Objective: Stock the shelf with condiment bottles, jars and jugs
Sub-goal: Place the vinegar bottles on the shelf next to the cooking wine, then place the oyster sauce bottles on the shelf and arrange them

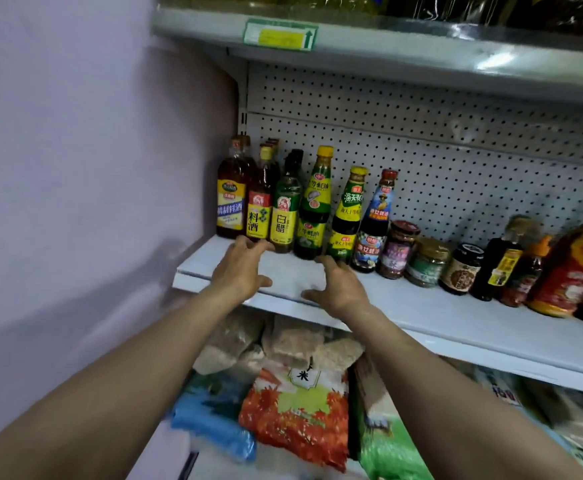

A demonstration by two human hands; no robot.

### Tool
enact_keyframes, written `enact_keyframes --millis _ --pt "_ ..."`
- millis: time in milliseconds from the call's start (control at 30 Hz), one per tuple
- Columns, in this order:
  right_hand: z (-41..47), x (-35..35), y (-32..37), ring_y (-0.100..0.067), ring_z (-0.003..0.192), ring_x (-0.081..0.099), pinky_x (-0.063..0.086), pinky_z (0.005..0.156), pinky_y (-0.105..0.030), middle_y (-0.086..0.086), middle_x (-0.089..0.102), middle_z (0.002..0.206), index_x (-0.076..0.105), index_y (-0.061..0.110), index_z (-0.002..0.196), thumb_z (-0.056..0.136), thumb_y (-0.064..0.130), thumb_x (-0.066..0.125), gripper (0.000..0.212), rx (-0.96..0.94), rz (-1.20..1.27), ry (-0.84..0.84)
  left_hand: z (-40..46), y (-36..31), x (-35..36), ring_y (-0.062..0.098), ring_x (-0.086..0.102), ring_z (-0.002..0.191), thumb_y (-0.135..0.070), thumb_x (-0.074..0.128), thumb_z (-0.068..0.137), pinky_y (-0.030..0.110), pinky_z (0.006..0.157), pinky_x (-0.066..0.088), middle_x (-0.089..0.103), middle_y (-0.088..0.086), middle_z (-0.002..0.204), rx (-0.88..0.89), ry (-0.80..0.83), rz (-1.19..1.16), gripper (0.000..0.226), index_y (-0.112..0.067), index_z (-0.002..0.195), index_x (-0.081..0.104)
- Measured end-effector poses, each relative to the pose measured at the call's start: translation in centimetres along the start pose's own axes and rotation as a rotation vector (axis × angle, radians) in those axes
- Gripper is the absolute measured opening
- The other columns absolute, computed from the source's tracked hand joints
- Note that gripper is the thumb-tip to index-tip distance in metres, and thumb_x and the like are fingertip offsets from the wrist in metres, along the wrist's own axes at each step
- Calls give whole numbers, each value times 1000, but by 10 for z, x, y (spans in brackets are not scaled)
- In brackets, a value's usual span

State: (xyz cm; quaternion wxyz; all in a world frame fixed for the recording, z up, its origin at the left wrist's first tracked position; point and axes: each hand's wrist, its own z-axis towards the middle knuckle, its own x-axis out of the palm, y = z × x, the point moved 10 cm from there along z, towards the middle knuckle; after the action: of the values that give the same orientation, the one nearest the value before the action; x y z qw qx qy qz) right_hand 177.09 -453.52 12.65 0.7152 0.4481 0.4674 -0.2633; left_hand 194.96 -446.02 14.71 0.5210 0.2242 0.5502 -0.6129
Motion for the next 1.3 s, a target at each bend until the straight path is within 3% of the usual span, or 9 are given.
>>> enact_keyframes --millis 167,267,600,833,1133,1300 --pt "-55 28 10 -31 121 52 46 90 -38 -9 52 130 40 28 143 83 38 75 70 -157 -45 92 -79 20 35 29 44 126 -25 78 79 42 99 46 38 8 137 -115 105 24 69 -34 139 46" --pt "-83 54 8 -31 127 48 43 98 -37 -9 53 135 41 25 145 81 35 77 74 -215 -65 159 -118 33 51 30 40 130 -31 78 77 43 100 45 37 7 141 -181 140 72 73 -37 140 42" --pt "-158 156 -19 -29 132 42 39 103 -34 -8 49 142 43 27 145 79 37 78 75 -222 -127 350 -223 80 131 32 41 128 -36 81 73 42 99 44 38 11 142 -327 381 154 89 -33 148 32" --pt "-184 239 -48 -29 136 39 38 107 -35 -9 45 147 43 23 145 82 41 75 73 -144 -191 557 -269 129 184 32 38 134 -38 75 80 39 105 38 31 13 152 -386 512 163 85 -30 150 28" --pt "-227 412 -113 -23 136 37 38 105 -32 -5 48 143 46 25 142 87 41 70 61 -26 -80 769 -339 231 313 30 55 116 -26 79 74 41 94 45 56 8 124 -550 571 -116 63 -21 132 54" --pt "-241 515 -157 -21 117 56 44 92 -28 -2 60 130 59 27 129 88 45 69 47 119 102 771 -397 290 409 27 57 112 -19 83 75 23 87 36 60 13 124 -695 508 -272 64 -8 131 57"
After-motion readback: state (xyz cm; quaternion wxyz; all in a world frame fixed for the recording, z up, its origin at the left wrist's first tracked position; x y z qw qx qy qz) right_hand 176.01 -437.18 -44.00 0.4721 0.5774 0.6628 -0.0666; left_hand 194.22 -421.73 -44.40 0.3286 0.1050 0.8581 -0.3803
